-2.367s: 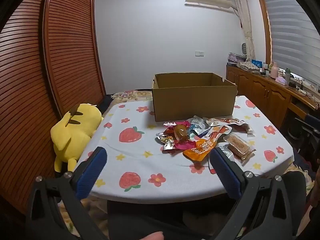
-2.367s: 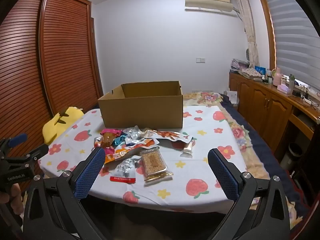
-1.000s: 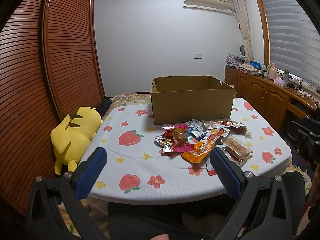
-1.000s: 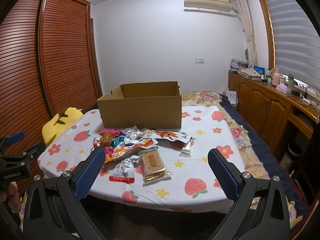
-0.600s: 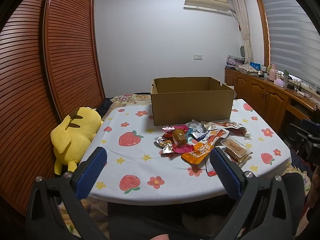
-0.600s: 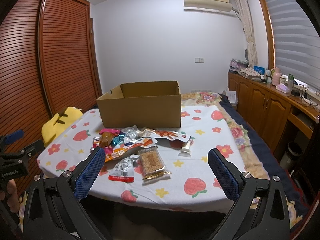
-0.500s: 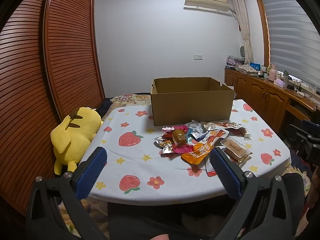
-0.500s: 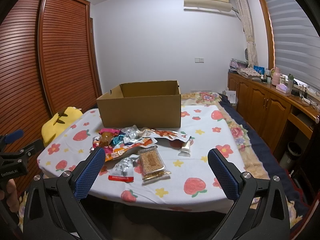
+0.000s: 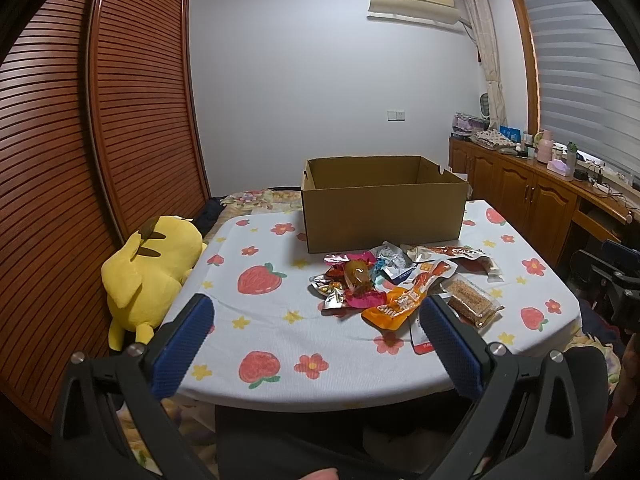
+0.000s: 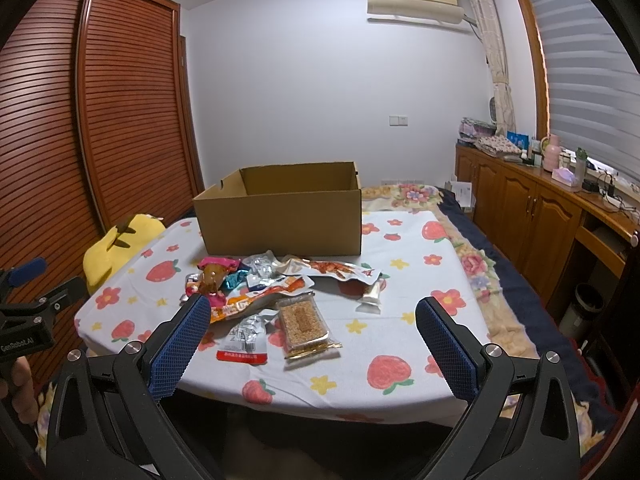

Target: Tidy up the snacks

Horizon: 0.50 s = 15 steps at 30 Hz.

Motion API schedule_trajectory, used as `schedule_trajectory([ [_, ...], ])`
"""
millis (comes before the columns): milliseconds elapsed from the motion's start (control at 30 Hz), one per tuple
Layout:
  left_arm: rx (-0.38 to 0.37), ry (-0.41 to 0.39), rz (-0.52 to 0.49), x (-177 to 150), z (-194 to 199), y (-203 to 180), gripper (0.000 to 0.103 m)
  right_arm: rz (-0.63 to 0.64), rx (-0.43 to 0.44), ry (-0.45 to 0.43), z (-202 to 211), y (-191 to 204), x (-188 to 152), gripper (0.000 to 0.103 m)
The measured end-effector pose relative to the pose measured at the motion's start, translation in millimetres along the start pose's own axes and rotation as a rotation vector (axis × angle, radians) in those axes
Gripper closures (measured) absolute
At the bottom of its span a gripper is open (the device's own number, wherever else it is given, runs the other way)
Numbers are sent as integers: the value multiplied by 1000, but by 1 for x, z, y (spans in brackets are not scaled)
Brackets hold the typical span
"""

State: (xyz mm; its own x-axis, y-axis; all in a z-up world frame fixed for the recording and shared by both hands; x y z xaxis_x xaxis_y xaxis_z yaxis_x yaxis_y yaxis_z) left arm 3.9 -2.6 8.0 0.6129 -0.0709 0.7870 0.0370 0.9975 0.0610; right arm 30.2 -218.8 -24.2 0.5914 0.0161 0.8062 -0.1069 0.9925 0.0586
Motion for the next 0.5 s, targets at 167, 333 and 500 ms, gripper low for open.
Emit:
schedule_trajectory([
  [167,-1,1,-1,0,0,0,0,0,0,0,0,0,-1,0],
  [333,-1,1,-1,0,1,0,0,0,0,1,0,0,-1,0],
  [500,-11,15,-6,0,-2,-2,0,-1,2,3,-2,1,-2,0],
])
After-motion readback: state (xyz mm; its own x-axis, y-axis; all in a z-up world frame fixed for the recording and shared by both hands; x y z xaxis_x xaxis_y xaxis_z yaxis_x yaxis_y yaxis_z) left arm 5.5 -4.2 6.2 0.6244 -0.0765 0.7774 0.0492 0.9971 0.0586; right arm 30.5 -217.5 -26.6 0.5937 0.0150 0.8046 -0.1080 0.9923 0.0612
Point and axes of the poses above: each gripper's, at about its wrist camera, not at the fingertips, and z roughly against the way its jaws point, y to its left, x to its top, the point moved 1 cm from there along -z, roughly the way its jaws point, and after that the axes turned 11 degrees about y, right-handed, at the moved point
